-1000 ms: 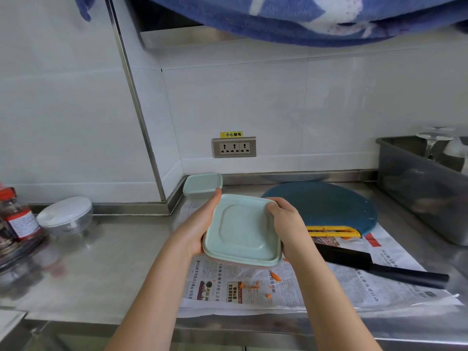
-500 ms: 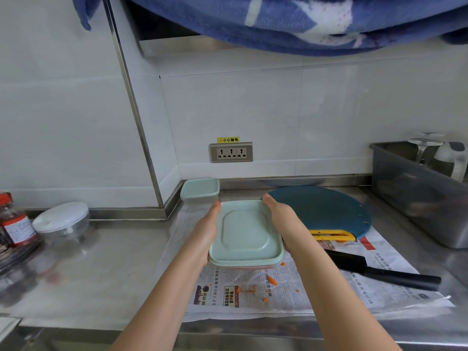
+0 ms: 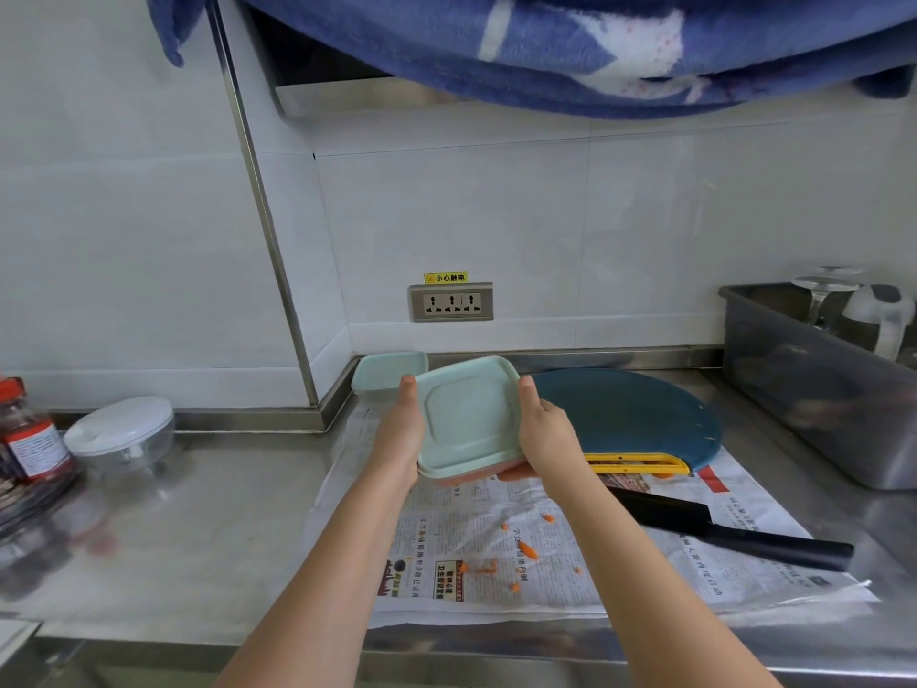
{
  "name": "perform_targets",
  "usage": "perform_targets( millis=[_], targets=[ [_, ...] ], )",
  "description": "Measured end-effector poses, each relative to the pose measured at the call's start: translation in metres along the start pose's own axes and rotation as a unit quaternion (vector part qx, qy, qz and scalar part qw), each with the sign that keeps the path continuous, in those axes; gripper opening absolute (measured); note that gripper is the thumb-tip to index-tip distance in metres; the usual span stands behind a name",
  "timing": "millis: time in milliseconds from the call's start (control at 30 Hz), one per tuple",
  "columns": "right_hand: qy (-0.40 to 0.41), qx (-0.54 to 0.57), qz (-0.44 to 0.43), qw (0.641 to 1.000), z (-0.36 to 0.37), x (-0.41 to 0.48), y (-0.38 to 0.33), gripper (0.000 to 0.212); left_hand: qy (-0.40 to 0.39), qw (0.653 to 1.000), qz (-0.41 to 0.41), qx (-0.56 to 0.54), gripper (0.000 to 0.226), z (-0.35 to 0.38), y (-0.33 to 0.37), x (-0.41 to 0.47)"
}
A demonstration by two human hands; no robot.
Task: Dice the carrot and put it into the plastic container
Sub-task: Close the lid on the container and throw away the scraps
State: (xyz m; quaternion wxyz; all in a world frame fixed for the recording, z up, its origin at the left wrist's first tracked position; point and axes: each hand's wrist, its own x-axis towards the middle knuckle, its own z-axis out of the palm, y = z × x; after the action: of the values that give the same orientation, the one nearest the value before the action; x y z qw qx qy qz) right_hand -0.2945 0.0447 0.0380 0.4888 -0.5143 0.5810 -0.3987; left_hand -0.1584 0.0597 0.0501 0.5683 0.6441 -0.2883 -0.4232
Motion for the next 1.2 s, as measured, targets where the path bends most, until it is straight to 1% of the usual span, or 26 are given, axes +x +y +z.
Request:
perform_targets(
  millis=[67,167,233,300,367,400,433,500,533,600,700,800,867,1000,1133,1200],
  targets=[
    [0.025,-0.015,-0.027,0.999,-0.001,0.001,0.002,0.054,-0.010,1.000,-0.006,-0.008,0.051,0.001,0.000,-0.002],
    [0.030,-0.018,-0.016,0.999,-0.003,0.006,0.008,0.049,-0.045,0.998,-0.030,-0.035,0.042,0.002,0.001,-0.003],
    [0.035,0.001,0.013,0.999,-0.003,0.011,0.009,0.051,-0.092,0.991,-0.065,-0.078,0.044,0.002,0.002,-0.002],
    [0.043,0.030,0.054,0.997,-0.005,0.019,0.009,0.054,-0.155,0.981,-0.079,-0.088,0.039,0.002,-0.001,-0.003],
    [0.041,0.058,0.094,0.993,-0.007,0.024,0.005,0.052,-0.200,0.976,-0.062,-0.060,0.028,0.000,-0.009,-0.007],
    [0.038,0.072,0.112,0.990,-0.009,0.026,0.003,0.051,-0.219,0.973,-0.045,-0.063,0.025,0.000,-0.015,-0.009],
    [0.035,0.085,0.125,0.988,-0.010,0.027,0.000,0.052,-0.236,0.968,-0.028,-0.079,0.029,0.000,-0.022,-0.009],
    [0.035,0.094,0.138,0.985,-0.011,0.027,-0.002,0.055,-0.236,0.965,0.003,-0.113,0.044,0.000,-0.033,-0.008],
    [0.037,0.089,0.134,0.986,-0.010,0.028,-0.002,0.056,-0.220,0.967,0.013,-0.128,0.044,0.001,-0.037,-0.007],
    [0.045,0.063,0.111,0.991,-0.007,0.030,0.000,0.057,-0.170,0.973,0.018,-0.156,0.031,0.004,-0.042,-0.006],
    [0.047,0.036,0.088,0.994,-0.003,0.030,0.000,0.059,-0.126,0.975,0.017,-0.181,0.016,0.008,-0.048,-0.007],
    [0.039,0.031,0.098,0.994,0.000,0.031,0.000,0.059,-0.084,0.978,0.012,-0.191,0.013,0.007,-0.052,-0.005],
    [0.032,0.024,0.100,0.994,0.003,0.032,0.001,0.058,-0.075,0.978,0.005,-0.196,0.014,0.007,-0.054,-0.002],
    [0.011,0.026,0.102,0.994,0.004,0.038,0.002,0.058,-0.096,0.974,-0.006,-0.207,0.012,0.006,-0.054,0.005],
    [-0.088,0.079,0.111,0.987,-0.006,0.049,-0.004,0.053,-0.176,0.953,-0.030,-0.243,0.014,-0.010,-0.047,0.015],
    [-0.094,0.088,0.096,0.987,-0.011,0.064,-0.014,0.055,-0.219,0.944,-0.031,-0.246,0.018,-0.017,-0.042,0.021]
  ],
)
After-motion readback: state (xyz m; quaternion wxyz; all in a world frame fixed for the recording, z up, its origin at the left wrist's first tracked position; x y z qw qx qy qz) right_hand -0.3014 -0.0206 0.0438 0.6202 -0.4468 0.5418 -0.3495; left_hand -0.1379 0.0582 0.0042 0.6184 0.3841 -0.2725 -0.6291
